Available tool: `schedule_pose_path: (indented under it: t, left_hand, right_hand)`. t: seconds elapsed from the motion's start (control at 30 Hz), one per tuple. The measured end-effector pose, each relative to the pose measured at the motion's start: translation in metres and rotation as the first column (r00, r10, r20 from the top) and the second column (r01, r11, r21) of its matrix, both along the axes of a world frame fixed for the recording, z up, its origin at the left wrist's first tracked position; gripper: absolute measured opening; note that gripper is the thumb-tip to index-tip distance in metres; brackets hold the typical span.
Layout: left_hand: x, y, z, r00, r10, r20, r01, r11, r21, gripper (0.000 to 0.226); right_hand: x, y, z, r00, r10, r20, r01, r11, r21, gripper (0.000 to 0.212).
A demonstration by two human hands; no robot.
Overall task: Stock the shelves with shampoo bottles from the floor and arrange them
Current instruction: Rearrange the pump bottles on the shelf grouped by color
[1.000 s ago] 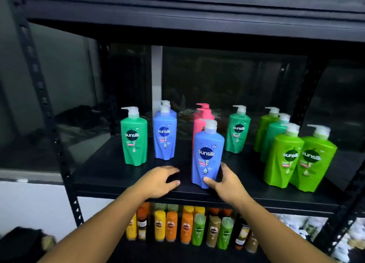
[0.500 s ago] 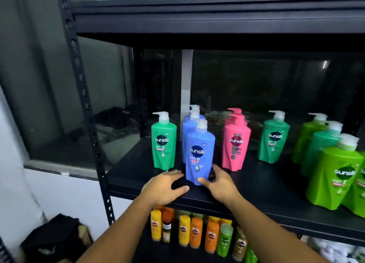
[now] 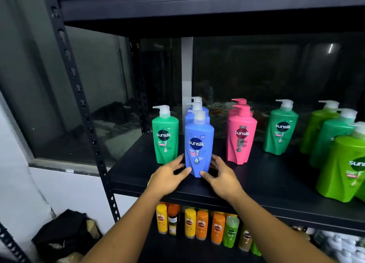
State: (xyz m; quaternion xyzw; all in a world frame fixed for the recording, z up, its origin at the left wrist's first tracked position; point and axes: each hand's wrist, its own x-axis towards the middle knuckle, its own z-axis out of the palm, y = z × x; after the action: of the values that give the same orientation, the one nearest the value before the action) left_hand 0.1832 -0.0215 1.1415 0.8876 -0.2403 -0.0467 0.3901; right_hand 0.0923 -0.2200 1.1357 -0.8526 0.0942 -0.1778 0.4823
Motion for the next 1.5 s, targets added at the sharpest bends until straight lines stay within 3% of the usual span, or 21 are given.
schedule_pose_path:
  t: [0.13, 0.33, 0.83, 1.03, 1.17, 1.3, 1.37, 1.43, 1.5]
  left_hand:
    - [0.008, -0.005, -0.005, 0.999, 0.031, -0.029, -0.033, 0.996, -0.077, 0.069]
    - [0.005, -0.006, -0.006, 0.992, 0.103, 0.076, -0.099, 0.994, -0.046, 0.056]
    - [0.005, -0.006, -0.007, 0.979, 0.143, 0.147, -0.140, 0.990, -0.031, 0.063]
    - [-0.001, -0.003, -0.003, 0.975, 0.132, 0.178, -0.135, 0.991, 0.006, 0.059]
    - [-0.005, 0.004, -0.004, 0.981, 0.092, 0.169, -0.100, 0.994, 0.040, 0.060]
    - [-0.006, 0.020, -0.008, 0.973, 0.165, 0.159, -0.141, 0.978, -0.151, 0.043]
    - [-0.002, 0.031, -0.007, 0.947, 0.283, 0.152, -0.237, 0.934, -0.266, 0.034]
    - [0.008, 0.038, -0.003, 0.928, 0.357, 0.106, -0.310, 0.898, -0.311, 0.043]
    - [0.019, 0.039, 0.004, 0.936, 0.352, -0.006, -0.335, 0.883, -0.328, 0.069]
  right_hand:
    - [0.003, 0.004, 0.001, 1.000, -0.022, -0.012, 0.021, 0.999, -0.041, 0.063]
    - [0.008, 0.005, 0.000, 0.996, -0.075, -0.057, 0.070, 0.993, -0.093, 0.063]
    - [0.010, 0.007, -0.005, 0.979, -0.151, -0.139, 0.107, 0.953, -0.282, 0.068]
    - [0.004, 0.011, -0.001, 0.981, -0.159, -0.114, 0.105, 0.918, -0.382, 0.055]
    - [-0.005, 0.017, -0.002, 0.980, -0.197, -0.012, 0.166, 0.857, -0.488, 0.050]
    - [-0.018, 0.024, -0.004, 0.983, -0.178, 0.047, 0.171, 0.791, -0.587, 0.032]
    - [-0.022, 0.024, -0.005, 0.984, -0.178, 0.024, 0.151, 0.752, -0.641, 0.037]
    - [-0.023, 0.019, -0.003, 0.977, -0.206, -0.063, 0.105, 0.713, -0.694, 0.052]
    - [-0.025, 0.011, 0.001, 0.953, -0.215, -0.213, 0.001, 0.706, -0.708, 0.071]
